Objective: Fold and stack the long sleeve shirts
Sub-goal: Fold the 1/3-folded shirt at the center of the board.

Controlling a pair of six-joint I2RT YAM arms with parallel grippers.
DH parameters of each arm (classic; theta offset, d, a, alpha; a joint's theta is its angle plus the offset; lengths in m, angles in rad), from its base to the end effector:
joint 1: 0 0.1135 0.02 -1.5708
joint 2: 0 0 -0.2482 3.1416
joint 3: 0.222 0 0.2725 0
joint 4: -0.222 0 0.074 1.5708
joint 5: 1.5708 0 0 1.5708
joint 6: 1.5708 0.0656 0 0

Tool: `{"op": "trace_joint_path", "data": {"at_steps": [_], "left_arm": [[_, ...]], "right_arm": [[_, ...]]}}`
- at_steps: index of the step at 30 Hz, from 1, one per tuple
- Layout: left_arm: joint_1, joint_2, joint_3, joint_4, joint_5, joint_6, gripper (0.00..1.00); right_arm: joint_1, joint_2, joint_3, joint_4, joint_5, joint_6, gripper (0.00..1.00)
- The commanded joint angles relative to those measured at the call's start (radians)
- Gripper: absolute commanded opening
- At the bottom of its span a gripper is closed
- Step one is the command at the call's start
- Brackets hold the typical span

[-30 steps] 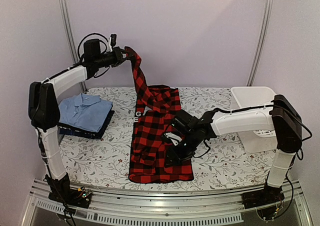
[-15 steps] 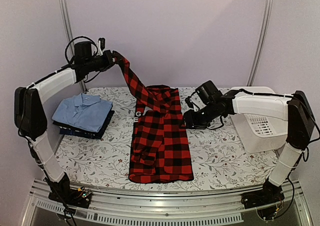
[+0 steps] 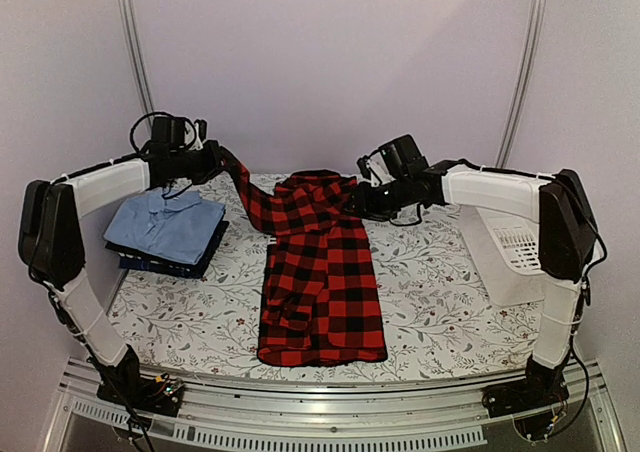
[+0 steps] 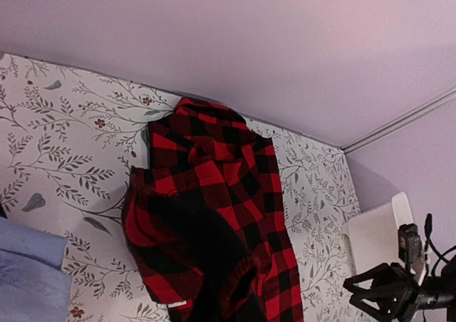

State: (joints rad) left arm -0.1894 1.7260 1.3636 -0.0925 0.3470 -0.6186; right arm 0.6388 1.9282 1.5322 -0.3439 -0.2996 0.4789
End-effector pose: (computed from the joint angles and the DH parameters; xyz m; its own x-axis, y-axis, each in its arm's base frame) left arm 0.4378 -0.1066 0.2610 -0.6282 -0.4348 -0.6452 0.1385 0.7535 -0.6427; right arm 0.3707 0.2994 0.2067 -0.8235 -0.0632 -0.5638 -0.4115 0.7507 0.5169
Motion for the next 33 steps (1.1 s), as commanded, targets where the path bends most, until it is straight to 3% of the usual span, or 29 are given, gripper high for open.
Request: {"op": "trace_joint_path", "data": {"at_steps": [1,8,14,19,24,33], "left_arm": [[-0.004,-0.062,-0.071,0.004,0.005,-0.021,0.0],[-0.039,-0.112,-0.109,-0.02,0.015,-0.008,0.0],[-0.074,-0.193,-0.161,-0.066,-0.007,-0.005,0.0],[-0.129,-0.261,-0.202,-0.103,0.014,0.029,0.0],[-0.212,-0.293,-0.206,-0.105,0.135,0.101,0.0],[-0.401,-0.26,-0.194,-0.18,0.234,0.172,0.0]], "right_arm": [[-0.011,0.148,0.103,0.074,-0.038,0.011,0.37],[-0.016,0.371,0.281,0.152,-0.085,0.044,0.18],[-0.021,0.49,0.35,0.214,-0.077,0.095,0.08],[-0.025,0.561,0.379,0.233,-0.074,0.123,0.05],[-0.028,0.616,0.387,0.244,-0.099,0.145,0.05],[-0.029,0.578,0.378,0.244,-0.126,0.144,0.07]]}}
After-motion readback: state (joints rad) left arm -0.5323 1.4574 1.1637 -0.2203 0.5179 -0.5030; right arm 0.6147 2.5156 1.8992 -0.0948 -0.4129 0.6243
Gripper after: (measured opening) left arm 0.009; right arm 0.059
